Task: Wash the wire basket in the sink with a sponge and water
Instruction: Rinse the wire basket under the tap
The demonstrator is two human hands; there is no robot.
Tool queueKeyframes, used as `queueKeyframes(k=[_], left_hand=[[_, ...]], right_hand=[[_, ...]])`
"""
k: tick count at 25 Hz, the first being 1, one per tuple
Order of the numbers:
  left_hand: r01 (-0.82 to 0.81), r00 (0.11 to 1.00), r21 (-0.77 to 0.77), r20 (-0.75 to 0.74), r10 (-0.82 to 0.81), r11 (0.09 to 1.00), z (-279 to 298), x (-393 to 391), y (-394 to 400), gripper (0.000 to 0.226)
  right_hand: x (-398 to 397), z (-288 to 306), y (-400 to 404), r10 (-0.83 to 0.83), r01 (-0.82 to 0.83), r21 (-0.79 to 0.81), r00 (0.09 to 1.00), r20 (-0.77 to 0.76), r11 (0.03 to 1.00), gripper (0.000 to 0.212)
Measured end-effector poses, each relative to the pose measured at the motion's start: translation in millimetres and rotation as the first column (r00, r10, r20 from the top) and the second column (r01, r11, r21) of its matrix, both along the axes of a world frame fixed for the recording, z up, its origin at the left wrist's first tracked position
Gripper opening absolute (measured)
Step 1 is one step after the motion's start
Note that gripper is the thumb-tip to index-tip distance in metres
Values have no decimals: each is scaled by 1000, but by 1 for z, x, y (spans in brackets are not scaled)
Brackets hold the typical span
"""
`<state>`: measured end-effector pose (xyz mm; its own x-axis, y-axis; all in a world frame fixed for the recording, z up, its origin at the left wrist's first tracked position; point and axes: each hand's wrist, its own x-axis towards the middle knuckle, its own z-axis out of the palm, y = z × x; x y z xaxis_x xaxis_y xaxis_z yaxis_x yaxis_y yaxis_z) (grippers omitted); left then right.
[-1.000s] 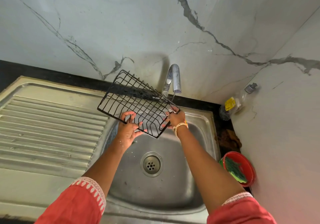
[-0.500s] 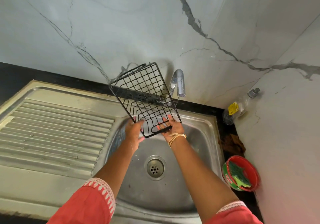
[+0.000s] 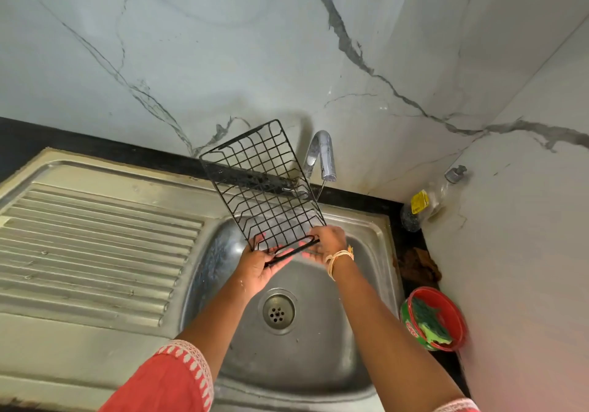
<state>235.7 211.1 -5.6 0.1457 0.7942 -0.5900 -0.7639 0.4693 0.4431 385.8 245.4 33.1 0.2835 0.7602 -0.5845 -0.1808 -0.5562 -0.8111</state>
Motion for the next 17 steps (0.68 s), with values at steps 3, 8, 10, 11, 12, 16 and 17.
queueKeyframes(k=[3, 8, 10, 11, 12, 16, 17], left_hand=[[43, 997, -3, -66, -43, 999, -15, -11, -7, 62], [225, 956, -48, -184, -230, 973, -25, -33, -25, 54], [270, 937, -79, -209, -281, 960, -26, -35, -36, 48], [290, 925, -96, -228, -304, 952, -27, -38, -40, 45], [319, 905, -106, -261, -336, 942, -28, -40, -42, 42], [442, 780, -114, -441, -444, 890, -21, -54, -33, 40], [472, 766, -89, -452, -458, 877, -16, -57, -29, 46]], right_hand=[[10, -1, 1, 168, -174, -8, 933, 317, 985, 54], [12, 10, 5, 364, -418, 82, 859, 361, 905, 64], [10, 8, 7, 242, -285, 120, 927, 287, 951, 51], [8, 4, 4, 197, -233, 123, 948, 252, 965, 47], [7, 0, 0, 161, -189, 116, 963, 218, 975, 46], [14, -13, -23, 48, -47, -20, 996, 81, 999, 49], [19, -16, -27, 29, -27, -47, 999, 37, 999, 50]])
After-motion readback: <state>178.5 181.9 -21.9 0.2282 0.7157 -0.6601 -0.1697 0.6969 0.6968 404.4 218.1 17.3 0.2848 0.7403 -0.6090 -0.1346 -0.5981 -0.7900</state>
